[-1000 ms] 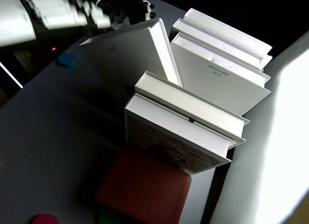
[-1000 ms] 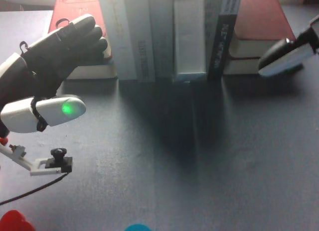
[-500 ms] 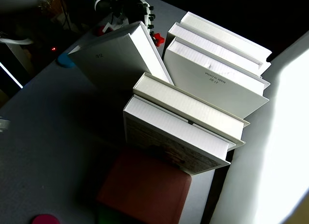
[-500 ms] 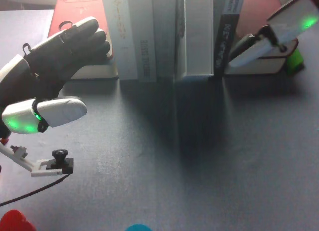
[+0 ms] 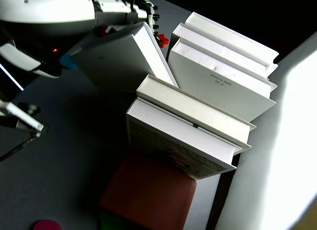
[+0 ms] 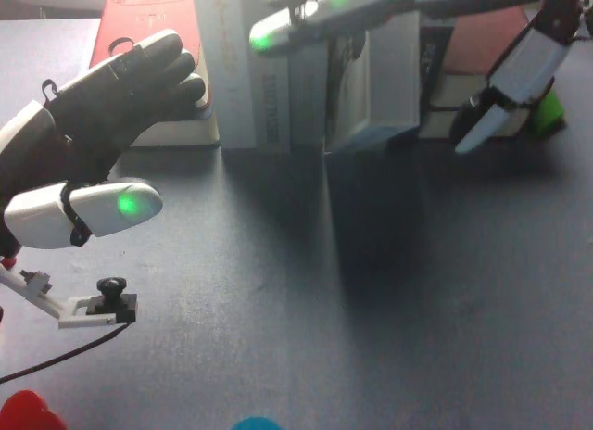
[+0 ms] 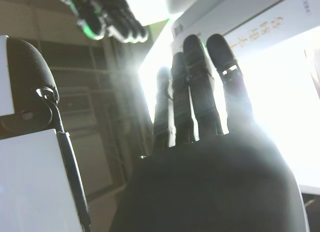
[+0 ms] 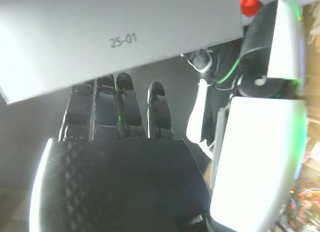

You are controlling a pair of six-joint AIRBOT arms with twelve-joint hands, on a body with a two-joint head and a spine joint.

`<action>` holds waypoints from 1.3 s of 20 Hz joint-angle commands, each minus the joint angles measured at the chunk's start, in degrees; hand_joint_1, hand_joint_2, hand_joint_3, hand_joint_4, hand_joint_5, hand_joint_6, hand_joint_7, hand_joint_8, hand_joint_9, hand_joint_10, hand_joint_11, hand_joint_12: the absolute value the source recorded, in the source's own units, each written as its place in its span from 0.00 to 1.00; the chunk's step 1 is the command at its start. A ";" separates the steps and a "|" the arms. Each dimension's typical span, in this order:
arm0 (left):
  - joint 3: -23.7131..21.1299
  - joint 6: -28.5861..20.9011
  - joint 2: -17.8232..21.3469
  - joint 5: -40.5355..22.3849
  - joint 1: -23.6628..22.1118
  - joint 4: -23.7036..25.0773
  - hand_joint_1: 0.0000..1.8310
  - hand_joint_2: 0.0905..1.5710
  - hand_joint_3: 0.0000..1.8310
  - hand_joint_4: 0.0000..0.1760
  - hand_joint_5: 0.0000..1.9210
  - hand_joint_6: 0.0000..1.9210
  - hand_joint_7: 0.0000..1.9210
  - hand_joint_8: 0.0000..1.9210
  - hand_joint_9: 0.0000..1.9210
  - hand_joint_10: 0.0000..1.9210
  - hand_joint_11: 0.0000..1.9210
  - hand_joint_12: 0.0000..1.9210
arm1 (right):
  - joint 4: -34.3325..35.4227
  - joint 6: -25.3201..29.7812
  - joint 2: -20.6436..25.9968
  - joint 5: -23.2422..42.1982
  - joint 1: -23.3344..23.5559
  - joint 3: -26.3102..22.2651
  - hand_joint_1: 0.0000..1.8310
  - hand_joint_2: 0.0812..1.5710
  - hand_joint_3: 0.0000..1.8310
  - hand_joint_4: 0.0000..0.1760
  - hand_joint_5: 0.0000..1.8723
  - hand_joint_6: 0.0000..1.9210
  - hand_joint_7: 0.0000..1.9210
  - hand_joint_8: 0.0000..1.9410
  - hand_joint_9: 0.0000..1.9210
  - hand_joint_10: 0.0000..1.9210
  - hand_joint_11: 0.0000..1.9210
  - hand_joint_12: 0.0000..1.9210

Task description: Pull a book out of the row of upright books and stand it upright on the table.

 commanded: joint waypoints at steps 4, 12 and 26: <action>0.36 -0.65 -0.53 -6.65 -0.68 -1.19 0.59 0.49 0.00 0.06 0.20 0.00 0.21 0.00 0.23 0.00 0.00 0.61 | -1.40 2.29 -0.44 -1.13 0.86 0.15 0.51 0.43 0.00 1.00 0.00 0.00 0.00 0.00 0.00 0.00 0.00 0.10; 0.43 -0.65 -0.43 -6.71 -1.32 -0.48 0.62 0.49 0.00 0.00 0.21 0.00 0.19 0.00 0.26 0.01 0.00 0.62 | -11.53 3.55 -3.61 -3.38 -0.47 0.89 0.69 0.48 0.01 1.00 0.00 0.00 0.00 0.00 0.00 0.00 0.00 0.13; 0.14 -0.65 -0.50 -6.77 -1.40 -0.26 0.62 0.49 0.00 0.14 0.21 0.00 0.22 0.00 0.26 0.01 0.00 0.57 | -7.42 4.45 -5.60 -3.36 -0.56 3.27 0.80 0.74 0.00 0.00 0.41 0.56 0.43 0.59 0.46 0.72 0.32 0.91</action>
